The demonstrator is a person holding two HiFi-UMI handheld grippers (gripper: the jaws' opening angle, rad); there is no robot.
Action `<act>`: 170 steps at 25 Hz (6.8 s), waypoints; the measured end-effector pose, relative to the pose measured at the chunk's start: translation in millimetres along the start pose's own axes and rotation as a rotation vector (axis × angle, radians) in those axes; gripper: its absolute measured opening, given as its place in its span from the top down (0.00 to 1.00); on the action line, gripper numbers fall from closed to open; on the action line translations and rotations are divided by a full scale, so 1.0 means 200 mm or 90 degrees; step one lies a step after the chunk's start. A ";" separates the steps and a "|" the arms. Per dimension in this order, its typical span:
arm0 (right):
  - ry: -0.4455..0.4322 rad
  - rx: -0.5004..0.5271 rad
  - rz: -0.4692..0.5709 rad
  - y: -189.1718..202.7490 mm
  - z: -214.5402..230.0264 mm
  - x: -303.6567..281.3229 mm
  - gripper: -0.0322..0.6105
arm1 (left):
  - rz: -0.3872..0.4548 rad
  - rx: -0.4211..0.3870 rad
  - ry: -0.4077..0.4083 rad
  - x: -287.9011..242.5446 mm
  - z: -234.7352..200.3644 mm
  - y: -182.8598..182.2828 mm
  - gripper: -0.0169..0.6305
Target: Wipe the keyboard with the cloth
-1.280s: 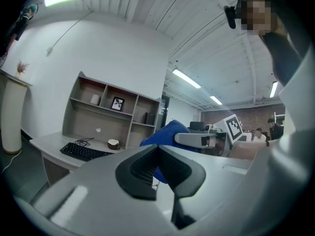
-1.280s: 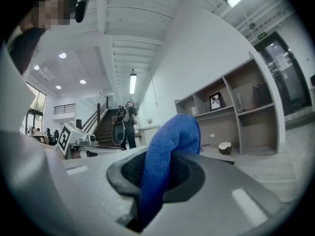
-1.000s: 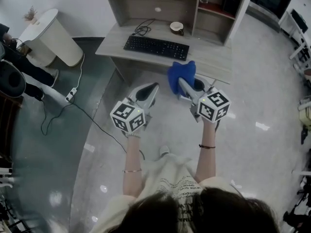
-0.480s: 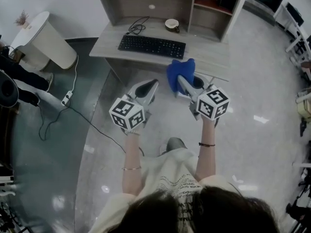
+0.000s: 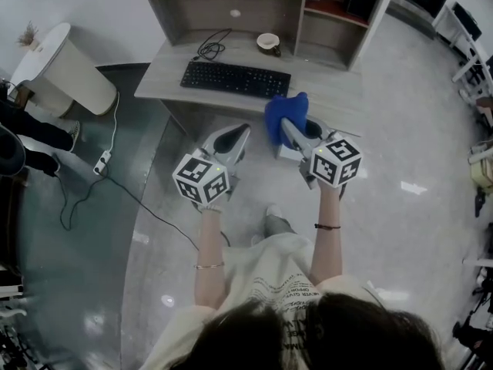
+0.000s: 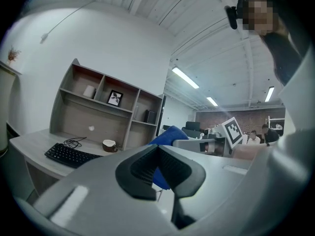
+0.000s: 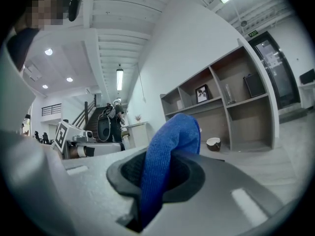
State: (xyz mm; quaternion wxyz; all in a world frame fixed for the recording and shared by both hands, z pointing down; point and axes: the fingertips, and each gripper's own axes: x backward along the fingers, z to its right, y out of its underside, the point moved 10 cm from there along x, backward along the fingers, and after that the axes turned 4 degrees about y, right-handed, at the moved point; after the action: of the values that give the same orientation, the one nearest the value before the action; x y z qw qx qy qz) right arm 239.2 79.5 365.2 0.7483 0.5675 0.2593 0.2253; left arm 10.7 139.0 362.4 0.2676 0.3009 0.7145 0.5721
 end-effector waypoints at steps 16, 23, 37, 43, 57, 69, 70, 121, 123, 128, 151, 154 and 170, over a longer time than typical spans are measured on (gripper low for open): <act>-0.015 0.004 -0.056 -0.09 0.44 -0.29 0.86 | -0.029 0.036 -0.013 -0.43 -0.25 0.01 0.98; -0.039 0.001 -0.068 -0.12 0.53 -0.40 0.86 | -0.029 0.048 -0.047 -0.47 -0.32 0.01 0.98; -0.045 -0.025 -0.083 -0.07 0.69 -0.50 0.86 | -0.060 0.071 -0.063 -0.60 -0.42 0.05 0.98; -0.019 -0.045 -0.083 -0.05 0.76 -0.53 0.86 | -0.086 0.073 -0.061 -0.65 -0.50 0.07 0.98; 0.086 -0.076 -0.098 -0.02 0.90 -0.66 0.86 | -0.134 0.108 0.028 -0.83 -0.80 0.14 0.98; 0.210 -0.110 -0.117 0.07 0.95 -0.73 0.86 | -0.179 0.145 0.110 -0.93 -1.05 0.22 0.98; 0.220 -0.113 -0.119 0.08 0.94 -0.73 0.86 | -0.184 0.147 0.117 -0.93 -1.07 0.23 0.98; 0.197 -0.149 -0.223 0.22 1.09 -1.04 0.86 | -0.220 0.212 0.120 -1.08 -1.24 0.35 0.98; 0.189 -0.150 -0.223 0.23 1.10 -1.04 0.86 | -0.223 0.213 0.118 -1.09 -1.22 0.36 0.98; 0.176 -0.154 -0.218 0.23 1.12 -1.04 0.86 | -0.222 0.213 0.107 -1.10 -1.22 0.36 0.98; 0.262 -0.178 -0.202 0.29 0.98 -1.17 0.86 | -0.239 0.237 0.165 -1.04 -1.43 0.39 0.98; 0.278 -0.179 -0.203 0.29 0.96 -1.18 0.86 | -0.240 0.238 0.173 -1.03 -1.47 0.38 0.98; 0.314 -0.189 -0.194 0.30 0.90 -1.26 0.86 | -0.254 0.235 0.210 -1.02 -1.59 0.35 0.98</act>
State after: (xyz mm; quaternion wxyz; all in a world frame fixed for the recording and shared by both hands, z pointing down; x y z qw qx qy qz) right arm 160.7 -195.9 495.5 0.7625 0.3354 0.4789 0.2769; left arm -74.2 -207.9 503.4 0.1961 0.1014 0.8850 0.4099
